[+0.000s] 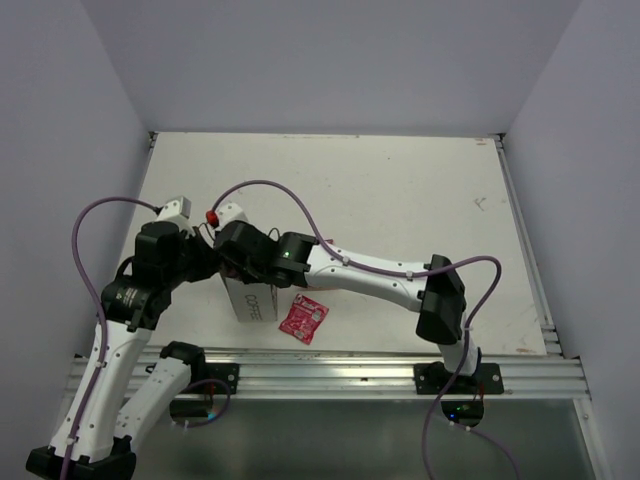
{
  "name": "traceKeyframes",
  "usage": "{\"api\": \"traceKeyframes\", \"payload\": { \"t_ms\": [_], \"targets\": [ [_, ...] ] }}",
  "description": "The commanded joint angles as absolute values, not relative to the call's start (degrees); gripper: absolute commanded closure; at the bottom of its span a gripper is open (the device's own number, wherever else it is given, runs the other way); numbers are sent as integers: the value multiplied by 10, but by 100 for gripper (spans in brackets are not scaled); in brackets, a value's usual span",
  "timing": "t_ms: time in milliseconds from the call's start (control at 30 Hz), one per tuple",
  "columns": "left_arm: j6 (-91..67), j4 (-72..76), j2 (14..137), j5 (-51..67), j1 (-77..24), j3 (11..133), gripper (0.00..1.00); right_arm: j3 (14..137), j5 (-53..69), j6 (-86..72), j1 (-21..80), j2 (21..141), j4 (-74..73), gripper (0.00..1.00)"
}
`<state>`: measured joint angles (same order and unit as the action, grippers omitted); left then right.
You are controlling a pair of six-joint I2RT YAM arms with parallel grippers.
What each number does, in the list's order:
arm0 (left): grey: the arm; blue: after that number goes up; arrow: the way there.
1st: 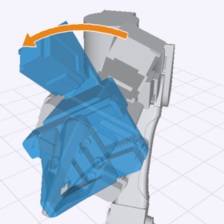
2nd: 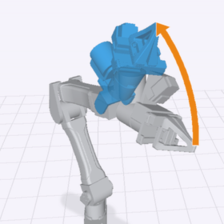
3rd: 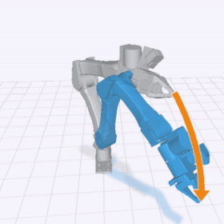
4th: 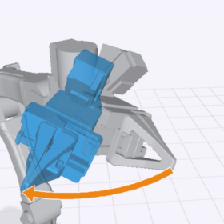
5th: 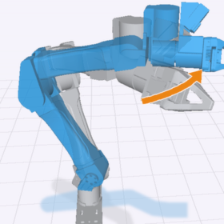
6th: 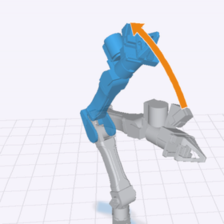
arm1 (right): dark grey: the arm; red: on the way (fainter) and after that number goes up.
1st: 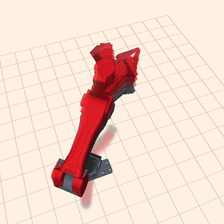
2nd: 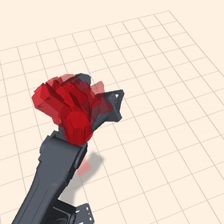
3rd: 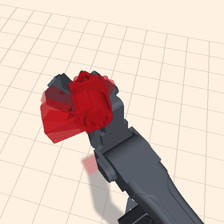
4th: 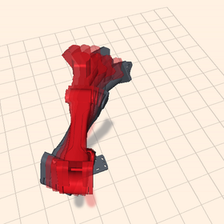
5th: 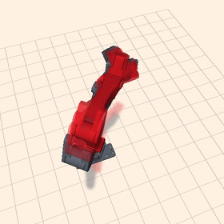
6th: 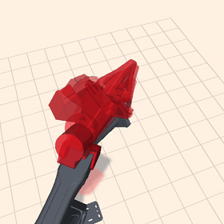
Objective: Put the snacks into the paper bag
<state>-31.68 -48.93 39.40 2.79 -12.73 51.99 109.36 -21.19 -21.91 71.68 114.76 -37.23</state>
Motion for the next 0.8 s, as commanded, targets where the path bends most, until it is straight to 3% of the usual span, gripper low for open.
{"api": "traceKeyframes", "payload": {
  "t_ms": [0,100,133,267,433,567,767],
  "targets": [
    [-311,-435,387,61,-129,546,100,1087,-203,-196,735,1158,-448,99],
    [-309,-435,389,62,-129,546,100,1123,-246,-173,750,1146,-463,73],
    [-308,-435,391,62,-129,546,100,1135,-260,-169,751,1125,-462,56],
    [-303,-434,392,61,-129,541,100,1250,-286,-147,751,1076,-474,44],
    [-304,-432,393,55,-129,537,100,1296,-346,-135,751,992,-480,20],
    [-304,-433,394,54,-129,535,100,1155,-443,-131,735,898,-445,12],
    [-302,-438,400,49,-129,538,100,908,-374,-218,617,816,-382,12]
  ]
}}
